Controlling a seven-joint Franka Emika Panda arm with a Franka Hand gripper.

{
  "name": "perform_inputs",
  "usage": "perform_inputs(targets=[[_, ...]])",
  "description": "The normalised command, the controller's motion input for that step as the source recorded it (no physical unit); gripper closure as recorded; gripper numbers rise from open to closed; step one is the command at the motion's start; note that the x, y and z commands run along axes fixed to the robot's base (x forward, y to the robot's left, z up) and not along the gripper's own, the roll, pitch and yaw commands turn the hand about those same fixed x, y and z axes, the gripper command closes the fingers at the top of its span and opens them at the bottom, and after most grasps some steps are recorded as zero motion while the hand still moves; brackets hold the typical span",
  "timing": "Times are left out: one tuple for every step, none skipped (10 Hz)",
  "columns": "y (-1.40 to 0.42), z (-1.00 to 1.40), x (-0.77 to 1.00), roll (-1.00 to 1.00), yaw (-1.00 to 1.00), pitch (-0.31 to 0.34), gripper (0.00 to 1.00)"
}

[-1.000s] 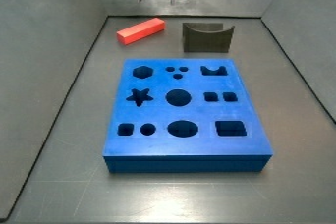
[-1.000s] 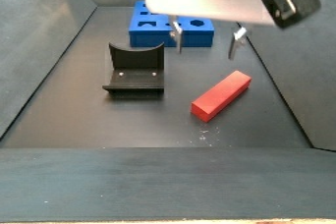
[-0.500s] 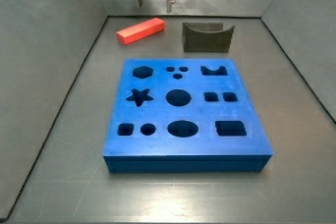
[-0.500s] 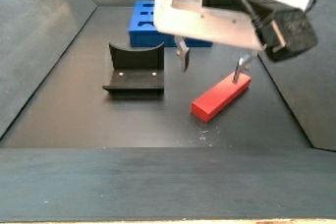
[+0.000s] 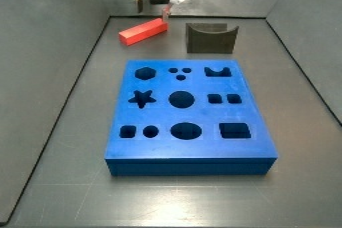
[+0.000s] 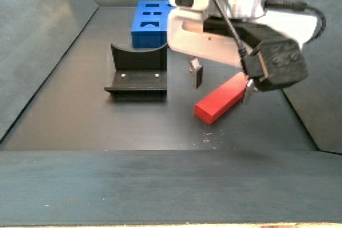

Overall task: Pick up the rectangle object. Move up. Place the rectangle object on the fixture. Regrasp the rectangle object. Move to above the board. Insert the rectangle object.
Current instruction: Pick up the rectangle object.

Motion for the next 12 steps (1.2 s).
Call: perform_inputs(targets=[[0.06,-0.74,-0.02,0.1,-0.37,-0.257,0.0],[0.04,-0.78,0.0,0.13,-0.33,-0.349,0.0],[0.03,-0.77,0.0,0.06,-0.3,-0.369,0.0],[0.01,-0.74,0.0,0.03,-0.29,-0.391,0.0],[0.01,-0.73,0.0,0.02,-0.28,-0.403,0.0],[0.02,-0.72,0.01,0.0,-0.27,-0.414,0.0],[0.03,-0.7,0.03,0.0,-0.26,-0.426,0.0],[0.15,-0.67,0.1,0.0,-0.15,-0.437,0.0],[0.16,-0.68,0.1,0.0,-0.14,-0.434,0.0],[0.15,-0.69,0.09,0.0,-0.13,-0.426,0.0],[0.15,-0.69,0.09,0.0,-0.13,-0.42,0.0],[0.17,-0.34,0.0,0.0,-0.1,-0.18,0.0]])
